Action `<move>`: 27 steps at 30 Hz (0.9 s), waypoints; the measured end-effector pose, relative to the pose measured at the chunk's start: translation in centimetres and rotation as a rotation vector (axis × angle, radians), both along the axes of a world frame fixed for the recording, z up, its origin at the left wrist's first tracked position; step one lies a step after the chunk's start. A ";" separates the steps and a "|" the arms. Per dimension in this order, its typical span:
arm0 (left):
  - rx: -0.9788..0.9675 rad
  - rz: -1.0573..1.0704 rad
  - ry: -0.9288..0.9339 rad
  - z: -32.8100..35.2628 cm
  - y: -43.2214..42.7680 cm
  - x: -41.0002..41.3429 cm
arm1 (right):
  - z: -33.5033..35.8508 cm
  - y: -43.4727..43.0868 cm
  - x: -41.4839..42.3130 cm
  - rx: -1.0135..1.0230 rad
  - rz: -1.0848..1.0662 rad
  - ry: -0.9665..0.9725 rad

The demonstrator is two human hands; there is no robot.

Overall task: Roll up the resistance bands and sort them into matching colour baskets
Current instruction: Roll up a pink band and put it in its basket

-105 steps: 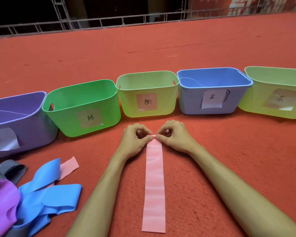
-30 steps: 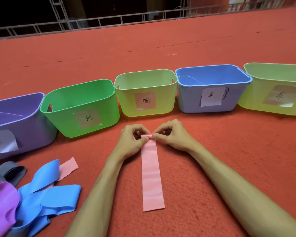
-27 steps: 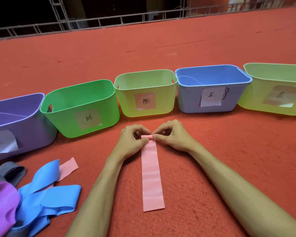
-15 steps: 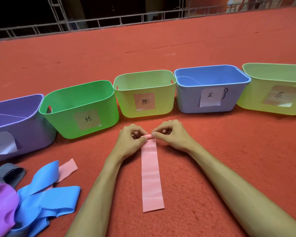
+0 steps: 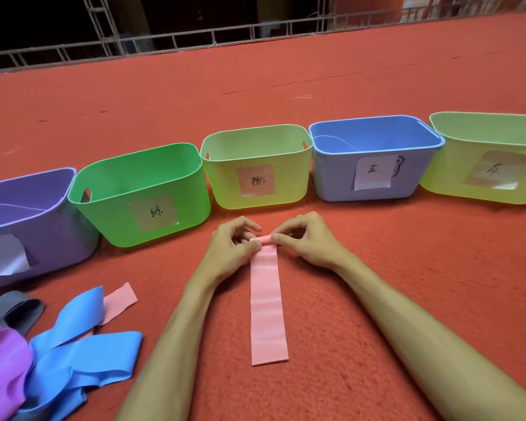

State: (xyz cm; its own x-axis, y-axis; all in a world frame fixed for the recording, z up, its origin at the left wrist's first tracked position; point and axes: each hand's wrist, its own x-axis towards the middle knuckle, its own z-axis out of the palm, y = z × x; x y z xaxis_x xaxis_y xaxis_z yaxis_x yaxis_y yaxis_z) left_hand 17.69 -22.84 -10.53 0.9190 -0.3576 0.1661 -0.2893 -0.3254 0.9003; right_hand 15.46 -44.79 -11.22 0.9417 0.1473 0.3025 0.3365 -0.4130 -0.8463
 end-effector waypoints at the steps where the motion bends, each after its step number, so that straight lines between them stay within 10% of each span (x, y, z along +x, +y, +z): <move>1: 0.007 0.004 0.006 0.1 0.0 0.0 | 0.0 0.0 0.0 0.023 0.004 0.007; 27: -0.066 -0.115 0.016 -0.1 0.0 0.2 | -0.1 -0.4 0.1 0.174 0.045 0.047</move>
